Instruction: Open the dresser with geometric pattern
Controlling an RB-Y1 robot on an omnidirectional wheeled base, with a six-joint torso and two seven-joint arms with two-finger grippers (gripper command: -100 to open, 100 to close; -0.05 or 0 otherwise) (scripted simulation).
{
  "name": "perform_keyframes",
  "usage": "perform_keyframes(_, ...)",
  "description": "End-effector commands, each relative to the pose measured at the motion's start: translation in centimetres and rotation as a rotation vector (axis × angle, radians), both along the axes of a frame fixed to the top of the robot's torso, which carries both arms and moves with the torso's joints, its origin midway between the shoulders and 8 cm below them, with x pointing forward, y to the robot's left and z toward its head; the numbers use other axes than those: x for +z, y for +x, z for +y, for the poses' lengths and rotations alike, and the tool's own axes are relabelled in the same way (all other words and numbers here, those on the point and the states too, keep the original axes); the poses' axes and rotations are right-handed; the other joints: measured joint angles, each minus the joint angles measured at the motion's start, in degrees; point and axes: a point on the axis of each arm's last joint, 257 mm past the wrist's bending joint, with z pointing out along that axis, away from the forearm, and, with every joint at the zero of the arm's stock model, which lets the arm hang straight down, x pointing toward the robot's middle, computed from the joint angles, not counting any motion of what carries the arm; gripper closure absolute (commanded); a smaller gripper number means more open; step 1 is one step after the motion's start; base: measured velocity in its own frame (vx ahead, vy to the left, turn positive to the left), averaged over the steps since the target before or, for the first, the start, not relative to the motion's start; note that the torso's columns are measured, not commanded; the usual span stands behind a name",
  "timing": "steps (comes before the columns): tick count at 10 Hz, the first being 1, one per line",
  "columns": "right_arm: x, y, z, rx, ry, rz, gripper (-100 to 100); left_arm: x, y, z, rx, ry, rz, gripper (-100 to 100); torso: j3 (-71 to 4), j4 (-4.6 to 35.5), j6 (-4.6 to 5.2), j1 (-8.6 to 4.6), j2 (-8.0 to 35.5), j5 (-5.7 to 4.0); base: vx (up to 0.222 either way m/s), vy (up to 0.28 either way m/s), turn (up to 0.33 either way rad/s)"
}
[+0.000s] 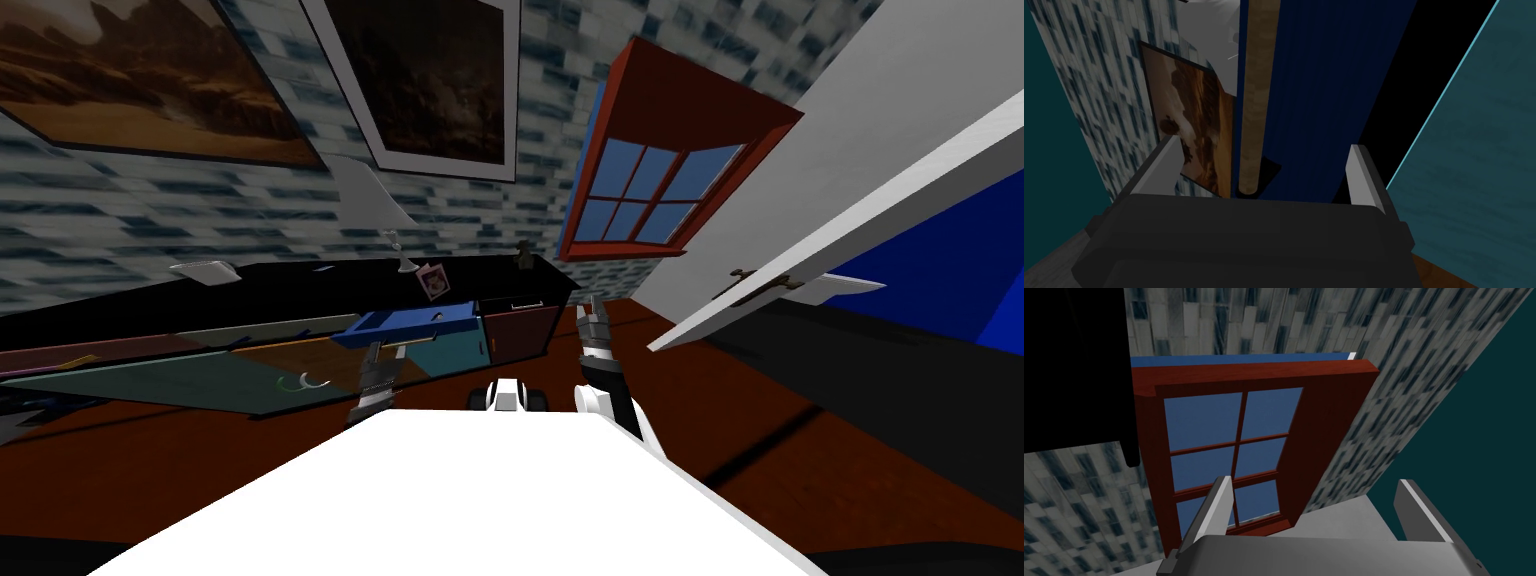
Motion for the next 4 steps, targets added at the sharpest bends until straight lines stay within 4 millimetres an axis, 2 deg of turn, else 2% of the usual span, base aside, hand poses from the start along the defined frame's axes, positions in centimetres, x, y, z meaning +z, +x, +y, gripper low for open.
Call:
perform_keyframes(1, 0.00, 0.00, 0.00, 0.000, 0.000, 0.000, 0, -0.33, -0.06, 0.03, 0.002, -0.003, 0.009, 0, -0.1, -0.1, 0.02, 0.11, -0.2, 0.11, 0.000, 0.000, 0.000)
perform_keyframes(4, 0.00, 0.00, 0.00, 0.000, 0.000, 0.000, 0, -0.86, -0.17, 0.10, 0.005, -0.007, 0.024, 0, -0.2, -0.3, 0.03, 0.31, -0.4, 0.33, 0.000, 0.000, 0.000)
